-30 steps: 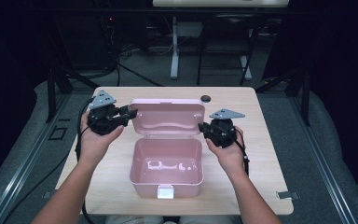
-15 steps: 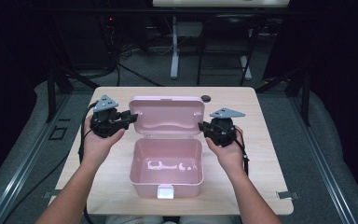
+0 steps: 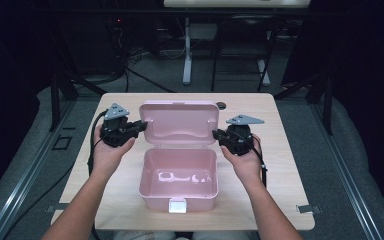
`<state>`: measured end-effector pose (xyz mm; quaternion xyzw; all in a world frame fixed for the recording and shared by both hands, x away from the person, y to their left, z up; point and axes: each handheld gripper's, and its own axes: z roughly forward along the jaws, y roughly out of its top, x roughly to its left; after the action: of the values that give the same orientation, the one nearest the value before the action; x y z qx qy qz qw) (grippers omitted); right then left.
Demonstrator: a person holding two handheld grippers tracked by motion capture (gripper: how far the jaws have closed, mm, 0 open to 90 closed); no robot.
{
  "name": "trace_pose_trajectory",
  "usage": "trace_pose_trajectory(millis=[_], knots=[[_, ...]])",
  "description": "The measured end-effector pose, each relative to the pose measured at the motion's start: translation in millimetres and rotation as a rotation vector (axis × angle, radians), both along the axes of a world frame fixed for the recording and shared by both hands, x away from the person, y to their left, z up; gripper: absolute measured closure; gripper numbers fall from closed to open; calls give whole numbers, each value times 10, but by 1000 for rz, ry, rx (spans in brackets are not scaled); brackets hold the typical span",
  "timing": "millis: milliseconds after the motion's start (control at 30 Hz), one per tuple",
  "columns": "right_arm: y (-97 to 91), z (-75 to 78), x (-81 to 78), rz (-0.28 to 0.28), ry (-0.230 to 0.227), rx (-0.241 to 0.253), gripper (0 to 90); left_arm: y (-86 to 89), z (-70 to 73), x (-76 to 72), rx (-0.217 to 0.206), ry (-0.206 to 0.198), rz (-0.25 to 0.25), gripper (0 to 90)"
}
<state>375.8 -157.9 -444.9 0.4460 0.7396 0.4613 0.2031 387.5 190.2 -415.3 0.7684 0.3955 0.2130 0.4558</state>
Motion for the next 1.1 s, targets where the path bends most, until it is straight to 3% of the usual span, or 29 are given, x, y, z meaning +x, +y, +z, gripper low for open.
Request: trace_pose_trajectory(millis=[267, 767, 1100], knots=[[-15, -20, 66, 9, 13, 41, 797, -8, -15, 34, 0, 2, 5, 830], [-1, -39, 110, -8, 13, 19, 835, -20, -79, 117, -9, 5, 26, 819], [-5, -62, 148, -17, 21, 34, 834, -24, -199, 150, 3, 42, 24, 794]])
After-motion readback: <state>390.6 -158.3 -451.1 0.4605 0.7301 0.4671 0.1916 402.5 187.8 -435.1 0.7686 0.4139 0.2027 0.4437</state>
